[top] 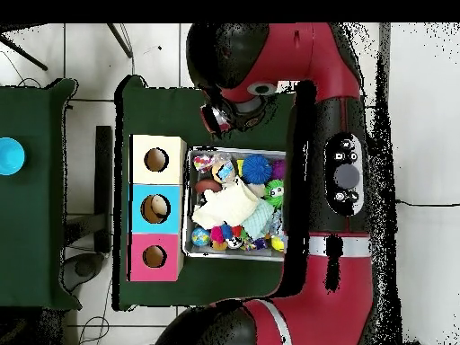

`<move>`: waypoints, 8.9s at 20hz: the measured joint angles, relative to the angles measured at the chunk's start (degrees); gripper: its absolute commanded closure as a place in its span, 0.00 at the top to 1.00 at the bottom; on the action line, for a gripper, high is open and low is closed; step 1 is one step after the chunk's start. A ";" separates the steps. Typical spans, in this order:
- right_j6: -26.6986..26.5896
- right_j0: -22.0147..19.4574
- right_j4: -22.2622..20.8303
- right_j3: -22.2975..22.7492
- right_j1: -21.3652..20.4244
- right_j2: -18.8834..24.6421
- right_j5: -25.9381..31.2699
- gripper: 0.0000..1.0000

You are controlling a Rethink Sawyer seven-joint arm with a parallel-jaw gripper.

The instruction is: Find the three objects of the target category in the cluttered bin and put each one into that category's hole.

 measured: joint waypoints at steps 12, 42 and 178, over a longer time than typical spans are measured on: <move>0.00 -4.94 1.65 11.35 -7.48 -1.67 -9.29 1.00; 0.06 -5.66 11.82 45.30 -26.47 -7.55 -25.18 1.00; 24.98 -8.37 8.60 42.24 -12.78 -3.61 -45.34 1.00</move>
